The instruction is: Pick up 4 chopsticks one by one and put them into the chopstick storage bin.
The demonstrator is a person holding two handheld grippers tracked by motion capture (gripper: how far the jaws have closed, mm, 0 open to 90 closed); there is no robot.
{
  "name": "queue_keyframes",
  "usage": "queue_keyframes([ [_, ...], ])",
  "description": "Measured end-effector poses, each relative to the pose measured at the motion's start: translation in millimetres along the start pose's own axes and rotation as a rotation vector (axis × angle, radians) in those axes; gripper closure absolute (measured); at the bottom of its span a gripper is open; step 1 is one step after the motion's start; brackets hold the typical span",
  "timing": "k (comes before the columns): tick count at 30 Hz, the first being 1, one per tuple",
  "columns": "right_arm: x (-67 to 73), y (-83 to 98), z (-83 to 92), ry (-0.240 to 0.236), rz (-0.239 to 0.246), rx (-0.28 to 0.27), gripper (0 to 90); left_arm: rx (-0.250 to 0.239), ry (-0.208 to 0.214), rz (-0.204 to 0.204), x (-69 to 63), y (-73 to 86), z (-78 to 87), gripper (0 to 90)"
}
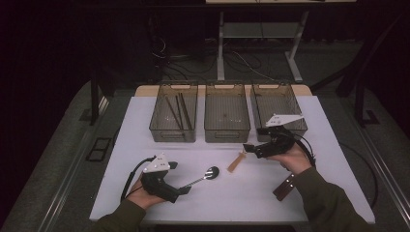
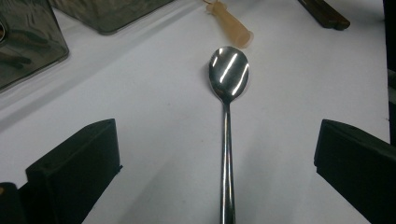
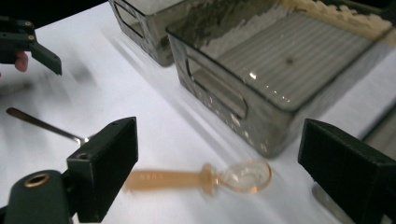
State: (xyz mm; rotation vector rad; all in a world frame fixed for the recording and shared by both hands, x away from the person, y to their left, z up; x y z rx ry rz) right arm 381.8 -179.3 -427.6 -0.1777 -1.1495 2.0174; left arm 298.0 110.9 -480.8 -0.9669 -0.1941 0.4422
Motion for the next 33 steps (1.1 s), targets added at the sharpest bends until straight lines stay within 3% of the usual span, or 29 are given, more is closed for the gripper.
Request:
queue_keyframes([
  [4,-3.7,16.9,14.1,-0.001,-0.029,-0.008,11.8,0.003,-0.002,-0.001,-0.4,0.0,0.2,0.0],
  [15,-6.7,60.5,39.5,0.066,-0.009,-0.036,11.7,0.013,-0.009,-0.012,-2.1,-1.1,-0.5,0.0],
  [23,-5.8,83.1,45.5,0.070,-0.024,-0.022,11.7,0.014,-0.024,-0.016,-1.5,-1.2,1.9,0.0],
  [33,-13.7,102.2,54.5,0.111,-0.046,-0.009,11.7,0.025,-0.034,-0.021,-2.1,-1.3,1.7,0.0],
])
Point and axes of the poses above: each handheld gripper's, and its own axes: z roughly backward along the jaws, y roughly out of its underside, x roughly to its left, the point moved 7 cm from there along -z, roughly forward along the jaws, and after that the axes turned 7 degrees about -z, right-handed, at the moved point
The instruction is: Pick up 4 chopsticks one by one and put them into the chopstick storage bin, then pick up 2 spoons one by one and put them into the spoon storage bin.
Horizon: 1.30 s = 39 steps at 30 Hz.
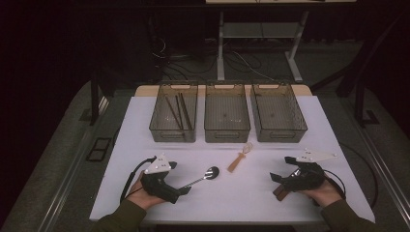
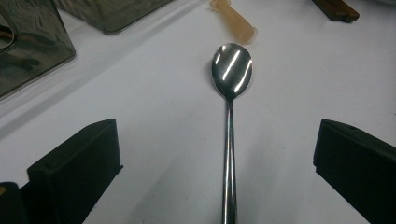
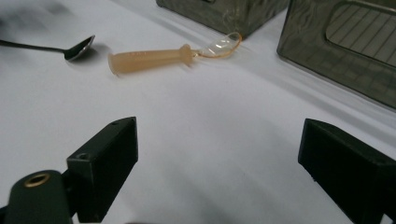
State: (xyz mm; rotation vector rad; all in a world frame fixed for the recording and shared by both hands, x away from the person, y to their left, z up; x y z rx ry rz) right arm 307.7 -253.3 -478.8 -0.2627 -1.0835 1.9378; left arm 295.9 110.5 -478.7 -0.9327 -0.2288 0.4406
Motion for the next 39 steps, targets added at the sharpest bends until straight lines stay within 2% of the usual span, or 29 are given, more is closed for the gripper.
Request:
queue_keyframes([
  [12,1.5,2.4,-1.3,-0.009,0.009,0.011,11.7,-0.011,0.008,0.002,6.0,-8.3,-2.8,0.2],
  [22,-2.4,1.5,-1.5,0.001,-0.008,0.003,11.7,-0.047,0.004,0.015,15.8,-21.1,-0.6,2.2],
  [32,-3.8,1.5,0.4,0.007,-0.013,-0.003,11.7,-0.061,0.005,0.007,22.2,-29.5,-5.2,16.2],
  [36,-3.9,1.3,0.5,0.008,-0.013,-0.005,11.7,-0.074,0.024,0.020,25.0,-34.0,-9.4,22.4],
  [39,-3.9,1.5,0.7,0.007,-0.012,-0.006,11.7,-0.073,0.033,0.013,26.3,-37.1,-12.9,27.9],
])
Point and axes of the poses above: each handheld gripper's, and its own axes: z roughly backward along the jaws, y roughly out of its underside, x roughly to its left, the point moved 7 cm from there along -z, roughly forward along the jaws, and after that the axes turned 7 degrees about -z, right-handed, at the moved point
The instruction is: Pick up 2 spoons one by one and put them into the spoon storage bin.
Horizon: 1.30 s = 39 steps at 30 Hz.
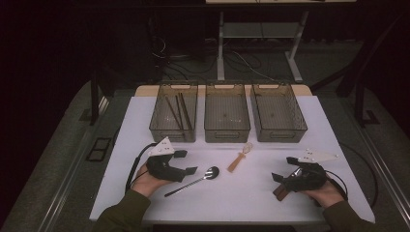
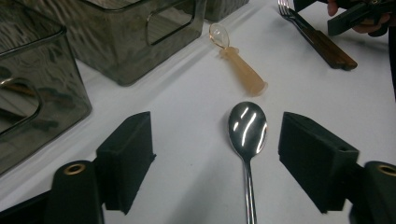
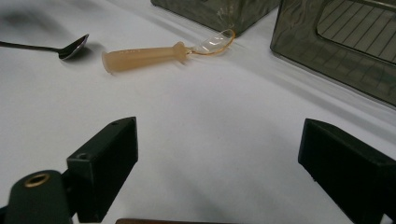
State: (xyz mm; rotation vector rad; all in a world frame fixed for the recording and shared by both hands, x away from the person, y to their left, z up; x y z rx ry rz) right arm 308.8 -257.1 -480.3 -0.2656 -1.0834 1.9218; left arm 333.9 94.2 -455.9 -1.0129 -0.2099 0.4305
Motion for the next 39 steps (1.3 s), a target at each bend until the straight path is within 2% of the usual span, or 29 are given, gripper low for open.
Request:
queue_keyframes([
  [9,0.4,-0.5,-0.9,-0.003,-0.003,0.002,11.7,0.006,0.021,0.018,4.8,-9.2,-16.6,36.9],
  [13,0.2,-0.8,-1.1,-0.005,-0.002,0.002,11.7,0.035,0.042,0.008,5.4,-12.8,-29.8,39.4],
  [23,1.2,-1.4,-2.8,-0.009,0.004,0.007,11.7,0.031,0.102,-0.005,-5.3,-27.3,-58.3,46.6],
  [27,2.2,-2.0,-2.2,-0.010,0.010,0.007,11.7,0.067,0.120,-0.033,-11.0,-22.2,-59.7,50.6],
  [31,2.7,-2.0,-2.3,-0.008,0.014,0.008,11.7,0.089,0.129,-0.021,-13.2,-15.6,-61.3,55.7],
  [35,3.0,-2.0,-3.1,-0.009,0.022,0.010,11.7,0.126,0.136,-0.041,-16.4,-10.8,-64.9,59.2],
  [39,3.6,-1.6,-3.3,-0.008,0.022,0.012,11.7,0.145,0.144,-0.037,-16.5,-7.3,-66.6,60.5],
])
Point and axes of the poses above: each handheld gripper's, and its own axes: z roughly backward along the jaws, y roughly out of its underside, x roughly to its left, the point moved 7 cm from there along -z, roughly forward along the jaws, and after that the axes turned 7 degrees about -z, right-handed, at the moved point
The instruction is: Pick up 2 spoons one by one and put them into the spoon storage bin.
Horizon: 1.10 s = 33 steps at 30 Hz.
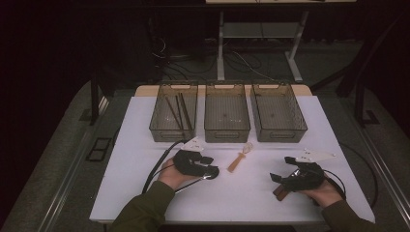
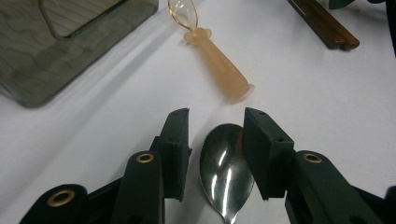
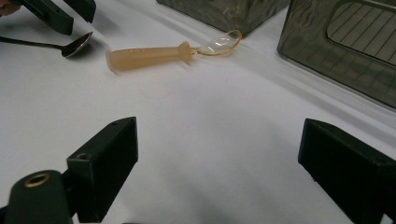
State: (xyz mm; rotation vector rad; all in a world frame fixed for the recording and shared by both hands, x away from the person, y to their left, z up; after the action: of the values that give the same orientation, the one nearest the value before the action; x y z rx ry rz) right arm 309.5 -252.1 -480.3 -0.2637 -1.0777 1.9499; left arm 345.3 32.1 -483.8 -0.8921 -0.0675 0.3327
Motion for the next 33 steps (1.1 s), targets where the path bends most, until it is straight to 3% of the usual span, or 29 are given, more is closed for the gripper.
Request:
queue_keyframes([
  [11,-0.3,1.1,1.5,0.005,-0.002,0.000,11.7,0.019,0.003,0.021,-3.6,7.1,-2.7,54.6],
  [13,-0.3,1.4,1.2,0.006,-0.003,0.001,11.7,0.035,0.011,0.006,-2.6,9.7,-2.6,54.4],
  [22,-0.7,1.7,0.9,0.006,-0.002,0.003,11.8,0.071,0.018,0.011,-5.8,14.1,-5.7,53.9],
  [33,-1.1,1.8,0.7,0.010,-0.001,0.004,11.7,0.098,-0.023,-0.044,-9.6,14.1,-7.0,54.1],
])
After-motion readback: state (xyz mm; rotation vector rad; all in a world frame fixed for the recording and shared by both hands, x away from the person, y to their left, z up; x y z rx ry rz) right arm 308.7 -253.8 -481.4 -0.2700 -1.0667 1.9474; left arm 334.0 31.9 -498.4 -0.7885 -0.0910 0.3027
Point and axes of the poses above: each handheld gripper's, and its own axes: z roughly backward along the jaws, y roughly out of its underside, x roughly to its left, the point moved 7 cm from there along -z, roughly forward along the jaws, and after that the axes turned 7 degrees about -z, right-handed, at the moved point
